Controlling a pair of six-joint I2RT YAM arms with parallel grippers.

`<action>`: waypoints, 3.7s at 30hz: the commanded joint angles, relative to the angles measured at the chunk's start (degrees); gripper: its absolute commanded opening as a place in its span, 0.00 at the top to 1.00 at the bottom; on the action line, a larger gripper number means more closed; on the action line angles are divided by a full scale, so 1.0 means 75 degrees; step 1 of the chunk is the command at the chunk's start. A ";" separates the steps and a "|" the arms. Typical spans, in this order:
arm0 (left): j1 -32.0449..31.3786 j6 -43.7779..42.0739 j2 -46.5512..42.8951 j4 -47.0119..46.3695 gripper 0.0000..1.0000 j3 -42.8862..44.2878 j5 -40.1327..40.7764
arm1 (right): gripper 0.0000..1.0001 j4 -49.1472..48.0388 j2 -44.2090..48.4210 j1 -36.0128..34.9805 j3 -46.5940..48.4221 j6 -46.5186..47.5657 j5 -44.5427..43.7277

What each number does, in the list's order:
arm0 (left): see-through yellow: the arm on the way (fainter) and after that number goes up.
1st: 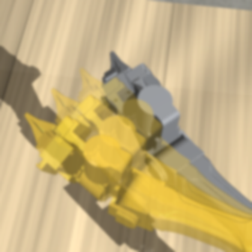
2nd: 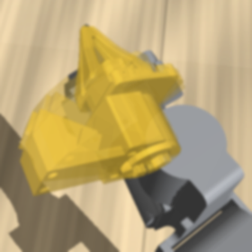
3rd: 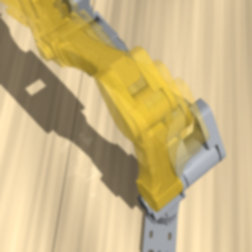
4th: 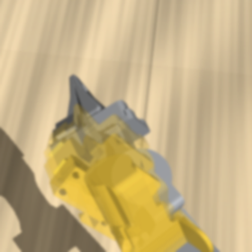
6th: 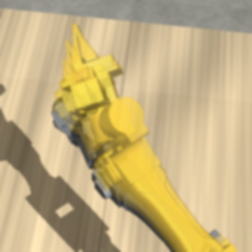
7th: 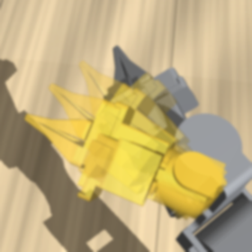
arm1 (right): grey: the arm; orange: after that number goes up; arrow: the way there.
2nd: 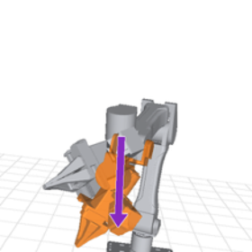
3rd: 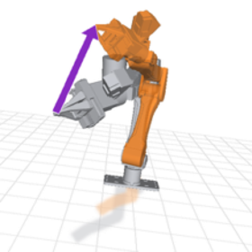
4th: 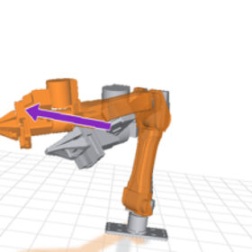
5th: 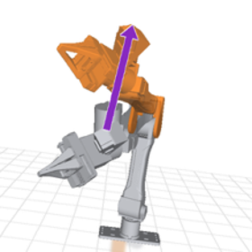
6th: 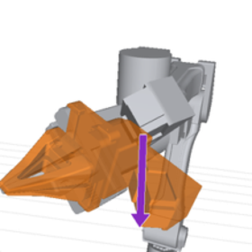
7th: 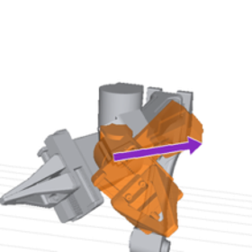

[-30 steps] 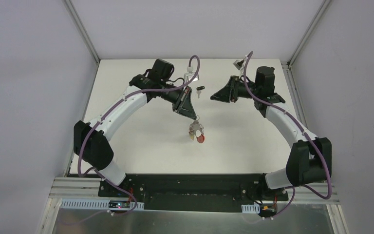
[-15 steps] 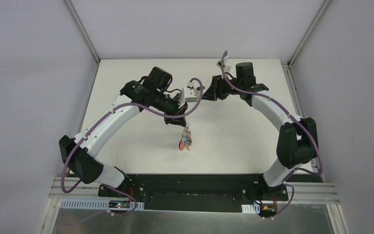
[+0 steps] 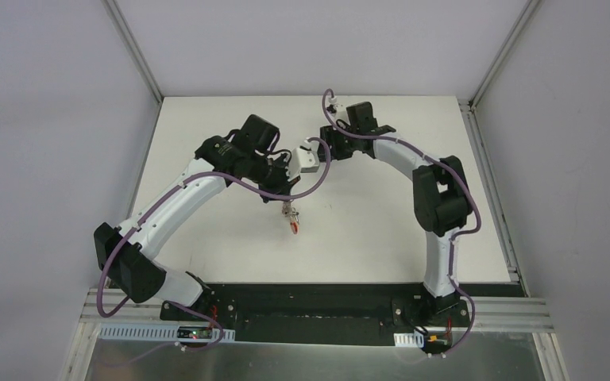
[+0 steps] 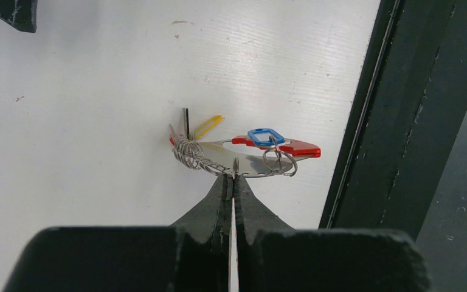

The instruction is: Put the keys on the keyring

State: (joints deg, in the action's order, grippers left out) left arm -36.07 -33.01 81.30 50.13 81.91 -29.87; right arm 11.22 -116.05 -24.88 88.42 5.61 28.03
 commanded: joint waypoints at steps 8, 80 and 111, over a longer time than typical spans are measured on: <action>-0.0077 -0.0074 -0.0129 0.0300 1.00 0.0101 0.0140 | 0.43 0.0683 -0.1704 -0.0027 0.2269 0.0581 -0.1811; 0.0032 0.0162 0.0733 0.0615 1.00 0.0801 -0.0083 | 1.00 0.0589 -0.0784 0.0512 0.1798 0.0774 -0.0868; 0.0206 0.1949 0.1682 -0.0345 1.00 0.2299 -0.1360 | 1.00 0.0071 0.3818 0.0976 -0.2068 0.0534 0.6341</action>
State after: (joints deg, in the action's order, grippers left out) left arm -34.13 -20.10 94.94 50.72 98.13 -36.88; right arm 14.70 -90.24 -16.40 74.37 12.47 69.84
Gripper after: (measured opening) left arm 0.008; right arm 0.005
